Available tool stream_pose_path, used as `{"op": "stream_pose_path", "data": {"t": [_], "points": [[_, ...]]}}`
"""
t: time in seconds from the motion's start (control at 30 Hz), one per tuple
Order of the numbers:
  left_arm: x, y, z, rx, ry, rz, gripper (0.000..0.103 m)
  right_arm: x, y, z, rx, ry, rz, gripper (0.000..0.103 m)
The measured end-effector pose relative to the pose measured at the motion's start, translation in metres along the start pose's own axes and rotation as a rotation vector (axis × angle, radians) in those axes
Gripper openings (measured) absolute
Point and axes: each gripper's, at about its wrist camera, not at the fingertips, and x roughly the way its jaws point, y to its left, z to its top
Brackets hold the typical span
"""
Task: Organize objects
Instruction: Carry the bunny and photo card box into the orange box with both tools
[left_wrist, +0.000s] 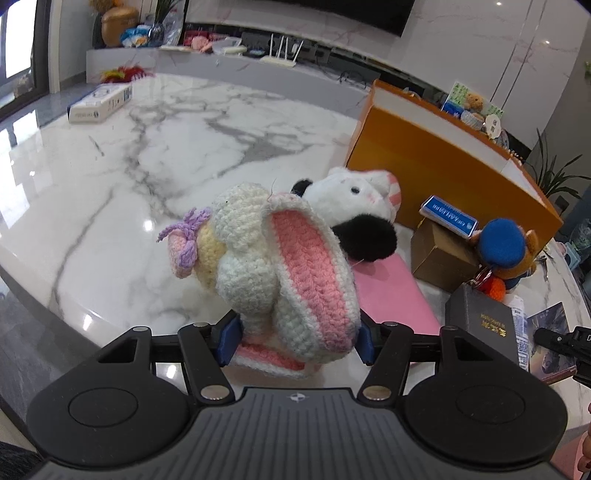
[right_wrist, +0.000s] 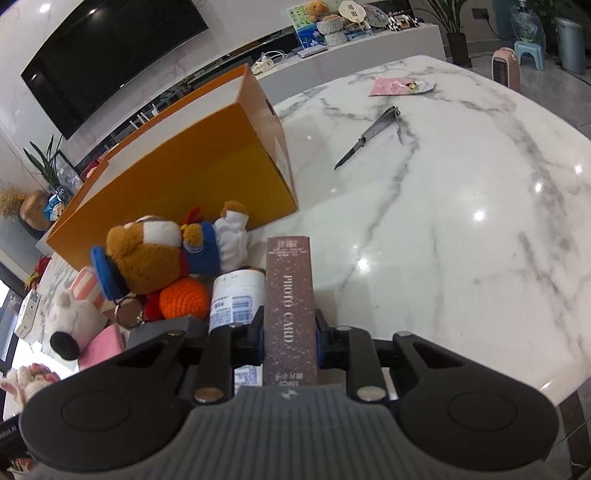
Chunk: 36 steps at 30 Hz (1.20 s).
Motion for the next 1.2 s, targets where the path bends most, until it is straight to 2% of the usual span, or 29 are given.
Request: {"op": "stream_pose_path", "data": {"t": [0.23, 0.4, 0.57, 0.73, 0.83, 0.9, 0.97, 1.07, 1.2], "points": [[-0.028, -0.003, 0.008, 0.026, -0.086, -0.029, 0.070, -0.046, 0.013, -0.003, -0.038, -0.076, 0.063, 0.024], [-0.067, -0.028, 0.030, 0.100, -0.231, -0.084, 0.070, -0.083, 0.032, 0.005, -0.086, -0.156, 0.136, 0.024], [-0.083, -0.068, 0.080, 0.160, -0.337, -0.142, 0.070, -0.108, 0.064, 0.045, -0.104, -0.245, 0.232, 0.024], [-0.051, -0.104, 0.143, 0.176, -0.345, -0.204, 0.070, -0.098, 0.103, 0.103, -0.121, -0.320, 0.275, 0.024], [-0.008, -0.124, 0.175, 0.202, -0.293, -0.221, 0.070, -0.068, 0.119, 0.131, -0.152, -0.328, 0.257, 0.024], [0.025, -0.133, 0.188, 0.207, -0.213, -0.229, 0.070, -0.036, 0.127, 0.149, -0.172, -0.289, 0.239, 0.024], [0.061, -0.141, 0.197, 0.239, -0.128, -0.224, 0.070, 0.002, 0.135, 0.168, -0.219, -0.217, 0.204, 0.024], [0.109, -0.152, 0.207, 0.293, -0.015, -0.191, 0.070, 0.057, 0.144, 0.185, -0.337, -0.064, 0.154, 0.024], [0.153, -0.155, 0.205, 0.283, 0.119, -0.189, 0.070, 0.106, 0.141, 0.195, -0.402, 0.113, 0.130, 0.024]]}}
